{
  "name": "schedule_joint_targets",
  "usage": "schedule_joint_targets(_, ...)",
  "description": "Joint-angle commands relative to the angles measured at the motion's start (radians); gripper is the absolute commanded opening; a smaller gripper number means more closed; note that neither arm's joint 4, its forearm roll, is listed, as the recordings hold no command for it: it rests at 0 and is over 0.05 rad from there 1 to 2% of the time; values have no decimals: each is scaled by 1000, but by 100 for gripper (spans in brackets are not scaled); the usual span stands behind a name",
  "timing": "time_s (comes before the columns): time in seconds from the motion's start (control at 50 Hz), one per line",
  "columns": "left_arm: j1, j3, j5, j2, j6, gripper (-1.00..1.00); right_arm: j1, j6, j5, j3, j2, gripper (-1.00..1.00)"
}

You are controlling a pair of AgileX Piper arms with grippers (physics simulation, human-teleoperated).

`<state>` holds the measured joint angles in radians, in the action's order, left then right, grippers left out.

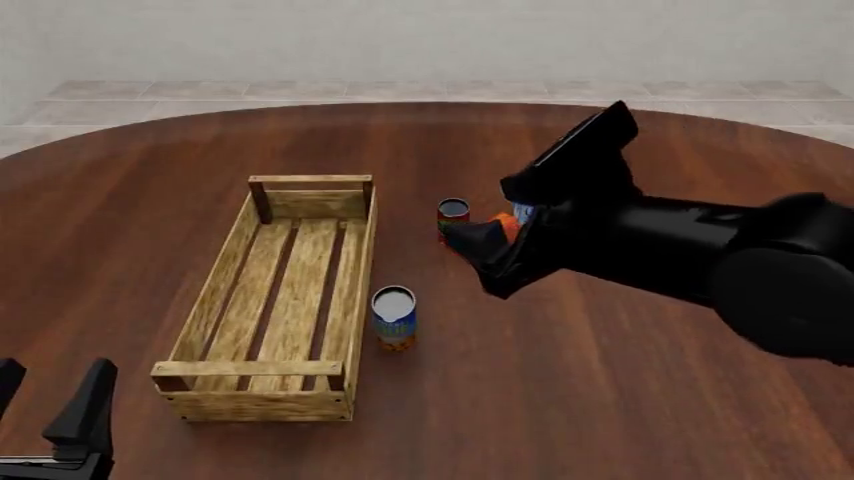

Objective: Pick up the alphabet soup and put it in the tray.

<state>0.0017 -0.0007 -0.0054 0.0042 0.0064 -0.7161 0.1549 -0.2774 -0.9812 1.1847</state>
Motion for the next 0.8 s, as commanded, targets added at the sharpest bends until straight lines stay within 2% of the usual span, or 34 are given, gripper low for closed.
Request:
schedule_joint_targets(0.02,2,0,2,-2,0,100,-14,-5,13,-11,51,100)
schedule_joint_targets(0.8,2,-1,3,-2,0,100,-11,-47,127,11,188,100)
